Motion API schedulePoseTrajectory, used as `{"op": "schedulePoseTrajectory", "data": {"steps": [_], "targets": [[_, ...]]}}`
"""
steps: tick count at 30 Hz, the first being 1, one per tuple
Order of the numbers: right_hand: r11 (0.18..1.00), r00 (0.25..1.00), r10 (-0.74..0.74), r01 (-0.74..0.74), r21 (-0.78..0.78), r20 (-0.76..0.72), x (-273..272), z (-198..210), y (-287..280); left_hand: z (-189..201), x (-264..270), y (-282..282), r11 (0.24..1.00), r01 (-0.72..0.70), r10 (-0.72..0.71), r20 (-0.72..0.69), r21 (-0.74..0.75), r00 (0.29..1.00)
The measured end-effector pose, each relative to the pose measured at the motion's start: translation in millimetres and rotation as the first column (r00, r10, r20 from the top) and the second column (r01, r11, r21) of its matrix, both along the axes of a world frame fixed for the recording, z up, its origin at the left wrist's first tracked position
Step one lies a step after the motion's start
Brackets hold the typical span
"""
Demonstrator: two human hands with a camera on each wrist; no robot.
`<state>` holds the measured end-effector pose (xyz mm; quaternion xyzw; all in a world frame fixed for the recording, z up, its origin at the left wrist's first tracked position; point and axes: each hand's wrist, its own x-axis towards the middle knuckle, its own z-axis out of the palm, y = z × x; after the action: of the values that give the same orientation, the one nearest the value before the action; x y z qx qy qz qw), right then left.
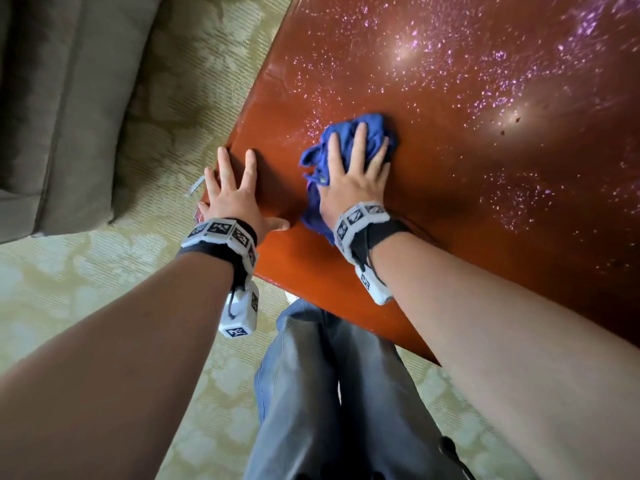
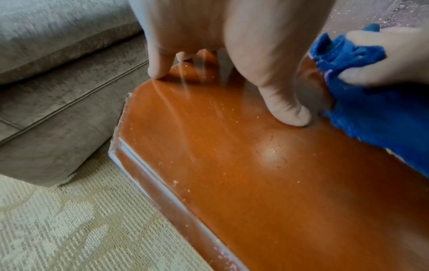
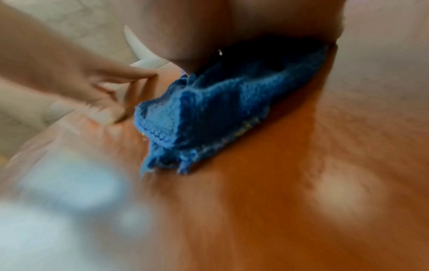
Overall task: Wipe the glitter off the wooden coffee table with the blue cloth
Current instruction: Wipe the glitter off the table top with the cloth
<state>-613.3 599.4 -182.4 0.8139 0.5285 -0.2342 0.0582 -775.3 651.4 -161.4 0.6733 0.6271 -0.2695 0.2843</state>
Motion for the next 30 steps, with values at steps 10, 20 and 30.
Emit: {"op": "schedulePoseTrajectory", "data": {"steps": [10,20,30], "targets": [[0.991,0.996,-0.083,0.086,-0.106,0.037,31,9,-42,-1,-15,12,0.994,0.088,-0.085,0.04,-0.065,0.996],[0.964,0.967,-0.251,0.253,-0.08,0.036,-45,5,47,-12,-39,44,0.951,0.303,-0.287,0.185,-0.062,0.94],[0.852,0.887,-0.449,0.461,-0.248,0.106,-71,14,-6,-8,-50,88,0.812,0.552,-0.514,0.215,-0.19,0.83]]}}
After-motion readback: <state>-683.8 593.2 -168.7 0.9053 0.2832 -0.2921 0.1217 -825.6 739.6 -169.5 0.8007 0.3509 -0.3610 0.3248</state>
